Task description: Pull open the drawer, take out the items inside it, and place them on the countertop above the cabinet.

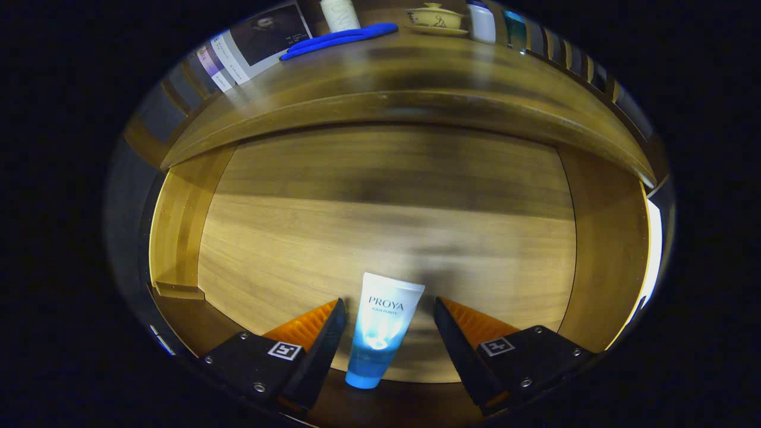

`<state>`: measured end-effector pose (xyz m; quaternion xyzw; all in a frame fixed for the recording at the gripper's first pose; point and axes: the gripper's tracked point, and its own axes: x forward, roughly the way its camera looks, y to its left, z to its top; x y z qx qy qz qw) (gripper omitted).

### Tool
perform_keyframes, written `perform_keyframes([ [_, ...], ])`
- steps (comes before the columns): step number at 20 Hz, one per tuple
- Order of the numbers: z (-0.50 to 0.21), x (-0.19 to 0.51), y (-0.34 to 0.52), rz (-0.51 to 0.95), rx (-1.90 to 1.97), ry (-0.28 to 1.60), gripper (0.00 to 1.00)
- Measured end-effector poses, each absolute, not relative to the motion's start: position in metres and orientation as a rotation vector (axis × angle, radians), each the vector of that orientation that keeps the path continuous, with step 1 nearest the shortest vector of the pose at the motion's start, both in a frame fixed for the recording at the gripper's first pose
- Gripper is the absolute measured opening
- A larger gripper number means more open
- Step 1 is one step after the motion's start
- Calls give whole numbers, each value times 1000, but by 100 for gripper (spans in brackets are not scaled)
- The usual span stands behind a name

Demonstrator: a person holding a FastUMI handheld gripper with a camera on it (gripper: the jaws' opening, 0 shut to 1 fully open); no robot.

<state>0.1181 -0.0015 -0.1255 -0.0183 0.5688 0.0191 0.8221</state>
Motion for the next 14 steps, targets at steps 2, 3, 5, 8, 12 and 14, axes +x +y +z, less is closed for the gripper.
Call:
perform_keyframes([
  [2, -127, 119, -7, 15, -64, 1204, 90],
  [3, -128, 119, -9, 12, -87, 1202, 87],
  [5, -131, 118, -12, 23, -115, 1198, 73],
  [8, -127, 116, -10, 61, -121, 1175, 62],
  [12, -121, 120, -6, 102, -133, 1102, 48],
  [14, -113, 121, 2, 132, -130, 1061, 45],
])
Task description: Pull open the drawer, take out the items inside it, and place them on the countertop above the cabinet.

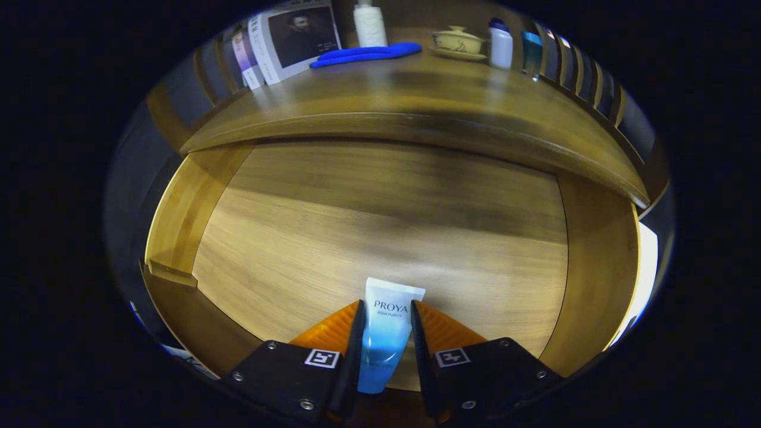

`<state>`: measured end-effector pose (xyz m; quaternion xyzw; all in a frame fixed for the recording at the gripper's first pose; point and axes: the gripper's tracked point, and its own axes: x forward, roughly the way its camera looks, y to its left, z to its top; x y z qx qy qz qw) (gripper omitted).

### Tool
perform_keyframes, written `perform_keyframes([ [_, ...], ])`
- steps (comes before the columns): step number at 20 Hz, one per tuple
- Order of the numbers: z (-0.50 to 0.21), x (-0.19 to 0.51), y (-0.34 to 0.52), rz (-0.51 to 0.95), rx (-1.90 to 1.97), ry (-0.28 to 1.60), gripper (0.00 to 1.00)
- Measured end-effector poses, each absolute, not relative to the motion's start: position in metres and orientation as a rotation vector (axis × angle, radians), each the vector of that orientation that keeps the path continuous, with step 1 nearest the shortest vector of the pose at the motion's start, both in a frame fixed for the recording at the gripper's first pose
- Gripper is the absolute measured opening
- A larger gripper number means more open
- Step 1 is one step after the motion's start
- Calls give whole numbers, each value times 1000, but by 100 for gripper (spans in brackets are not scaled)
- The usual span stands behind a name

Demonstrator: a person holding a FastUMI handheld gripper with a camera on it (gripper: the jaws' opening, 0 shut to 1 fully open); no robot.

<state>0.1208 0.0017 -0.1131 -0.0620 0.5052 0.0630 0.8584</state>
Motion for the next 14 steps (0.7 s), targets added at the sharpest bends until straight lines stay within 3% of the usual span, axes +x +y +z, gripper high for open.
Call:
perform_keyframes([
  [1, -110, 126, 6, 135, -106, 1029, 42],
  [2, -114, 124, 1, 99, -89, 1056, 19],
  [3, -115, 122, 1, 89, -47, 1083, 15],
  [5, -115, 123, 0, 58, 32, 1102, 18],
  [6, -112, 121, -2, 52, 45, 1110, 35],
  [8, -110, 119, -11, 28, 9, 1104, 54],
  [11, -119, 109, -18, 10, -10, 1171, 70],
  [14, -127, 110, -14, -21, -16, 1234, 73],
])
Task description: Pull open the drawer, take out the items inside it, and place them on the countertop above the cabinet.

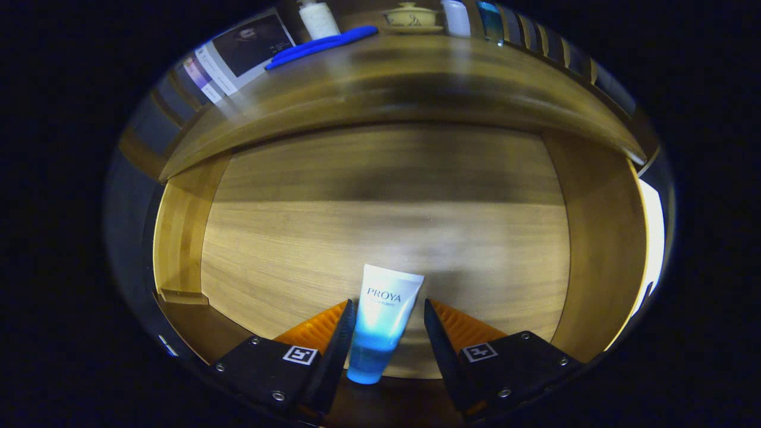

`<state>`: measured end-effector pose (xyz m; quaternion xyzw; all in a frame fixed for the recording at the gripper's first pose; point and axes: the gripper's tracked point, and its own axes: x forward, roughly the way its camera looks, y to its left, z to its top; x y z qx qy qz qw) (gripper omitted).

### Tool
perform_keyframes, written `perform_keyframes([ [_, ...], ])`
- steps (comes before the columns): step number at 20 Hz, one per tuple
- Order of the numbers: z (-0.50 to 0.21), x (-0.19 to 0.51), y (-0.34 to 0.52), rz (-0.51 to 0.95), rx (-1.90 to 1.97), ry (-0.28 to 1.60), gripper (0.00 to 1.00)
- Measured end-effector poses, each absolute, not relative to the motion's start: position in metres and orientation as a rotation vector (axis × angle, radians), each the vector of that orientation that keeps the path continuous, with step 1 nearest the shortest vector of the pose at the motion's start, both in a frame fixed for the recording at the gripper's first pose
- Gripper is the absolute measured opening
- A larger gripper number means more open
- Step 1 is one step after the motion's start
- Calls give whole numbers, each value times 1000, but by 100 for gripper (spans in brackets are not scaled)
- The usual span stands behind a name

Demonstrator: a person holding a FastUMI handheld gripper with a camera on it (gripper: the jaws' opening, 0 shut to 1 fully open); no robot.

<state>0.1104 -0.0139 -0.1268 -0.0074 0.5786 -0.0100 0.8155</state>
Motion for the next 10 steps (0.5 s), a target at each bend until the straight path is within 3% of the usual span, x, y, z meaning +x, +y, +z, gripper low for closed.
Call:
perform_keyframes([
  [3, -131, 108, -11, 16, -213, 1224, 67],
  [6, -132, 112, -9, 81, -233, 1185, 51],
  [10, -129, 110, -10, 92, -142, 1144, 45],
])
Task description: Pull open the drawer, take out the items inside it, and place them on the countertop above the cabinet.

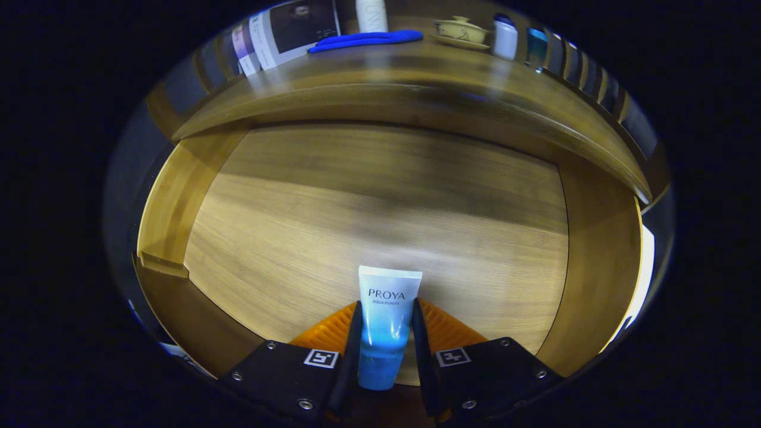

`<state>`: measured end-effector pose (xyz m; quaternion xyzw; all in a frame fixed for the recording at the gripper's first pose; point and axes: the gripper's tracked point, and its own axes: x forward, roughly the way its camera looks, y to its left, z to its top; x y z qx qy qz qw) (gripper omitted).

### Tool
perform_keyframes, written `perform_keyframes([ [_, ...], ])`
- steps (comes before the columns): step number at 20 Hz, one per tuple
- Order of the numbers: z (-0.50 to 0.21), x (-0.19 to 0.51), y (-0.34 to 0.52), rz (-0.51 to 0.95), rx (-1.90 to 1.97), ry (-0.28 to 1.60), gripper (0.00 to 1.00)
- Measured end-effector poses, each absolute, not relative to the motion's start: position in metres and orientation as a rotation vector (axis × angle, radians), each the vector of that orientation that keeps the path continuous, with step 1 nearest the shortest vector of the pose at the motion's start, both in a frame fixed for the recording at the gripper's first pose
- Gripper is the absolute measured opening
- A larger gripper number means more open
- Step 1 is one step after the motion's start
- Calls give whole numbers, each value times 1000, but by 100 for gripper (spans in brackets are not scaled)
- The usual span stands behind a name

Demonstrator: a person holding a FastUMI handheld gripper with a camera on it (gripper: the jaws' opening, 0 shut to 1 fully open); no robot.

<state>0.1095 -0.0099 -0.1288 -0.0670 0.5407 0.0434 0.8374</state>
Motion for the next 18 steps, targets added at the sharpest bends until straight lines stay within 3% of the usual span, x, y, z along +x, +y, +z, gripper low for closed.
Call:
perform_keyframes([
  [18, -61, 138, 8, 190, -220, 719, 45],
])
